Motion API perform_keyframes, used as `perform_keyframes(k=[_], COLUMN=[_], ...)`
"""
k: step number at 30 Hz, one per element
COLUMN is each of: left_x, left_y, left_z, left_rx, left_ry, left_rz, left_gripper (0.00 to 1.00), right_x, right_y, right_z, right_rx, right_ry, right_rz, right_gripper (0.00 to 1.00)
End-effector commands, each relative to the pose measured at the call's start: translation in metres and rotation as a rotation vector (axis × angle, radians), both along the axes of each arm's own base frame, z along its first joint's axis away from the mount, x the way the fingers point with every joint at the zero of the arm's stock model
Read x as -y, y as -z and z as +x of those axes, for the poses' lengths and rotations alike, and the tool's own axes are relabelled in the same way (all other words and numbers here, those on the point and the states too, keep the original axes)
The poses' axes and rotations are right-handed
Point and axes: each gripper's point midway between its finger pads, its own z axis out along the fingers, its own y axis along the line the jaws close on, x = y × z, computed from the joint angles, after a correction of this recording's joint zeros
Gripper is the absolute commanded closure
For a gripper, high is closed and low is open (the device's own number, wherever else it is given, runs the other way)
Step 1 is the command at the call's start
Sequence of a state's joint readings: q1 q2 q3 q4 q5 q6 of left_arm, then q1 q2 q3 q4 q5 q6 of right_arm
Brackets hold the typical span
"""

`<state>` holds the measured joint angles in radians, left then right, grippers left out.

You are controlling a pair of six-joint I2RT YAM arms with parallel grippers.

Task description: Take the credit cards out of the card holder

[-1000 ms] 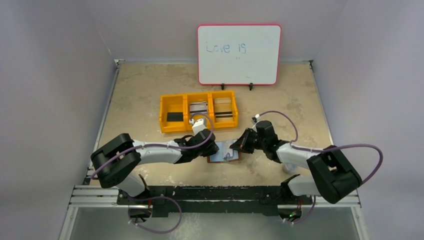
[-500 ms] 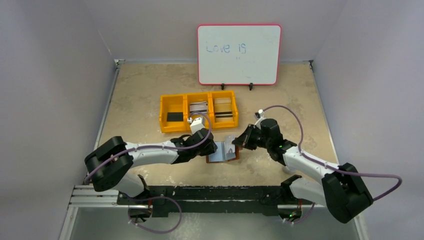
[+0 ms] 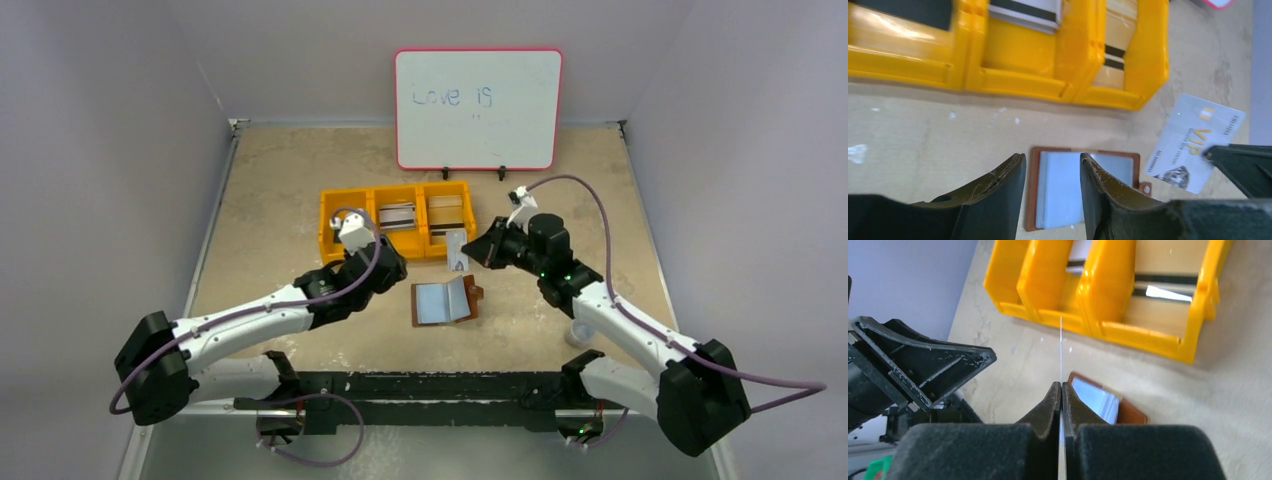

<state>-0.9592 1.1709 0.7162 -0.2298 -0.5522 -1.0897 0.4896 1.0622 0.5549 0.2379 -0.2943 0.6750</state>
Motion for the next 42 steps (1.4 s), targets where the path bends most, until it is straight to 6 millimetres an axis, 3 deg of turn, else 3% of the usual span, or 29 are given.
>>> perform_keyframes(k=[1, 5, 8, 18, 23, 27, 29, 35, 42], left_x=[-0.052, -0.082, -0.098, -0.107, -0.115, -0.127, -0.133, -0.146, -0.154], left_y=[-0.022, -0.028, -0.03, -0.032, -0.034, -0.04, -0.042, -0.05, -0.052], left_z=[0.014, 0.011, 0.006, -0.001, -0.006, -0.011, -0.013, -0.018, -0.023], left_rx=[0.053, 0.072, 0.083, 0.087, 0.088, 0.107, 0.115, 0.138, 0.145], left_ry=[-0.189, -0.29, -0.335, -0.34, -0.355, -0.381, -0.393, -0.42, -0.427], left_rz=[0.078, 0.116, 0.124, 0.107, 0.103, 0.098, 0.099, 0.093, 0.092], left_gripper=[0.56, 0.55, 0.47, 0.43, 0.43, 0.43, 0.43, 0.43, 0.43], right_x=[-0.01, -0.02, -0.033, -0.095, -0.107, -0.116, -0.123, -0.139, -0.146], right_y=[-0.054, -0.07, -0.073, -0.077, -0.066, -0.046, -0.035, -0.027, 0.008], right_z=[0.034, 0.053, 0.065, 0.106, 0.126, 0.135, 0.132, 0.137, 0.142], right_rx=[0.282, 0.406, 0.487, 0.777, 0.824, 0.839, 0.874, 0.928, 0.873], right_ry=[-0.046, -0.104, -0.184, -0.373, -0.46, -0.568, -0.65, -0.718, -0.777], right_rz=[-0.033, -0.094, -0.172, -0.546, -0.661, -0.751, -0.777, -0.814, -0.935], right_gripper=[1.0, 1.0, 1.0, 1.0, 1.0, 1.0, 1.0, 1.0, 1.0])
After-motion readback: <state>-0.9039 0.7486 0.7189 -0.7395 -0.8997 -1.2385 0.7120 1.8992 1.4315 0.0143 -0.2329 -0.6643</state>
